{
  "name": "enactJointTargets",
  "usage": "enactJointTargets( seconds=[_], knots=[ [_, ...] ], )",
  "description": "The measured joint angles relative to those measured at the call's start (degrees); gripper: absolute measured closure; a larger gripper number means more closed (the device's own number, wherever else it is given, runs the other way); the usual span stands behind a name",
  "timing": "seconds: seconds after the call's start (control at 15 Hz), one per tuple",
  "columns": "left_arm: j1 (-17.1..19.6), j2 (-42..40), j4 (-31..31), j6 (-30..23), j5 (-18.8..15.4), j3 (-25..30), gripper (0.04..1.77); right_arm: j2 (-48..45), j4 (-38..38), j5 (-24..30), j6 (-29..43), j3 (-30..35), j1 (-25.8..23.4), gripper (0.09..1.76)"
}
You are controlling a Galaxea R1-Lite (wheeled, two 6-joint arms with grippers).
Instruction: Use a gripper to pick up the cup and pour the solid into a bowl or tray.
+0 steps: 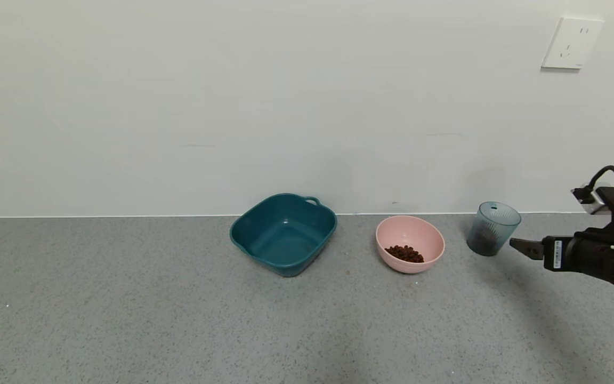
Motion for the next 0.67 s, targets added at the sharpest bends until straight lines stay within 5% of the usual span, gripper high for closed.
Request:
enactJointTargets(
  seconds=[0.4,0.67],
  knots=[
    [0.0,0.0,0.01,0.0,0.0,0.0,0.06,-22.41,18.72,4.91,-0.88,3.47,0.24,0.15],
    [-0.02,0.0,0.01,0.0,0.0,0.0,0.06,-35.63,23.88,6.7,-1.21,6.36,0.44,0.15]
  ],
)
